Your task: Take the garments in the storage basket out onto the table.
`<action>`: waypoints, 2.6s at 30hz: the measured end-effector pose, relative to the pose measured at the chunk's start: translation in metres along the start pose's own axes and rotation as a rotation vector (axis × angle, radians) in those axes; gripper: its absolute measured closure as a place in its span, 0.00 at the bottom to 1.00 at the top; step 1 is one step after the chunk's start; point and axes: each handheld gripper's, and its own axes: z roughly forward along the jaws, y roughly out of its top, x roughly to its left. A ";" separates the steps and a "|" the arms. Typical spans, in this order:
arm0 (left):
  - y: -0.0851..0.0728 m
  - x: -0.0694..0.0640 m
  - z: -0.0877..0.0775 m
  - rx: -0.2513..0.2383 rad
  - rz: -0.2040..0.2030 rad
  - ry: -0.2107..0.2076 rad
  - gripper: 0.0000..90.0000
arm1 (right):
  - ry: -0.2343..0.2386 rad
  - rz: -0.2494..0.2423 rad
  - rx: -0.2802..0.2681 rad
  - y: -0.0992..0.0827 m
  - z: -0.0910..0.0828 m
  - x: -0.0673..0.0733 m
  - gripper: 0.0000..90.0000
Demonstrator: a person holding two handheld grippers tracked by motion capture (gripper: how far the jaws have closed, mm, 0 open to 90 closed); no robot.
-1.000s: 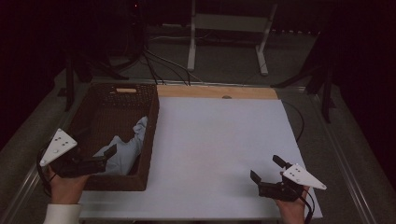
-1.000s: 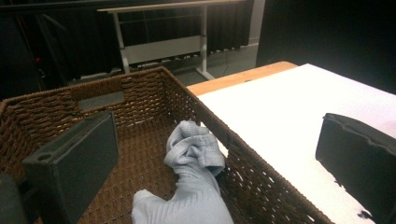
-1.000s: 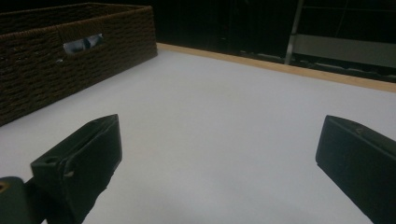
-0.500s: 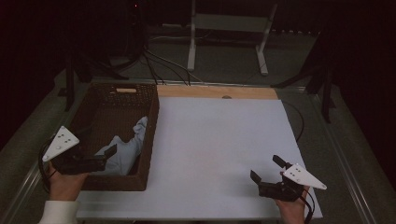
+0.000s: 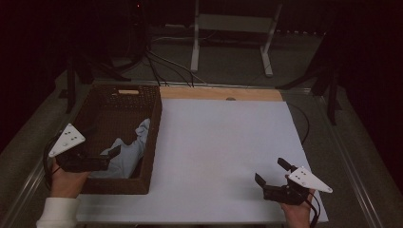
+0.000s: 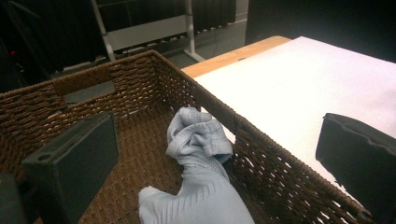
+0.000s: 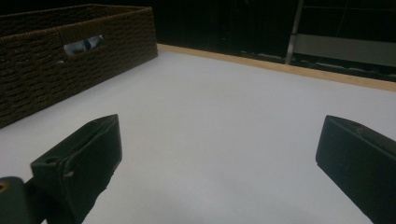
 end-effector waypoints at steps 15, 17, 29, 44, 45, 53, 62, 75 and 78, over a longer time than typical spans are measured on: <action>0.001 0.014 0.003 0.004 0.010 0.007 0.00 | 0.002 0.000 0.001 0.000 0.000 0.000 0.01; 0.002 0.016 0.003 0.000 0.016 0.008 0.00 | 0.003 -0.001 0.001 0.000 0.001 0.000 0.01; 0.004 0.027 0.011 0.028 0.030 -0.010 0.00 | 0.005 -0.002 0.002 0.000 0.001 0.001 0.01; 0.000 0.032 0.034 0.138 0.027 -0.036 0.00 | 0.004 0.000 0.004 0.000 0.001 0.001 0.01; -0.001 0.032 0.036 0.147 0.028 -0.040 0.00 | 0.004 0.000 0.004 0.000 0.001 0.001 0.01; -0.004 0.031 0.047 0.187 0.034 -0.078 0.00 | 0.006 0.001 0.006 -0.001 0.002 0.000 0.01; -0.010 0.030 0.060 0.241 0.032 -0.115 0.00 | 0.005 0.001 0.006 -0.001 0.001 0.000 0.01; -0.019 0.031 0.070 0.325 -0.003 -0.148 0.00 | 0.000 0.001 0.004 0.000 0.001 0.000 0.01; -0.019 0.031 0.073 0.346 -0.016 -0.172 0.00 | 0.000 0.000 0.004 0.000 0.001 0.000 0.01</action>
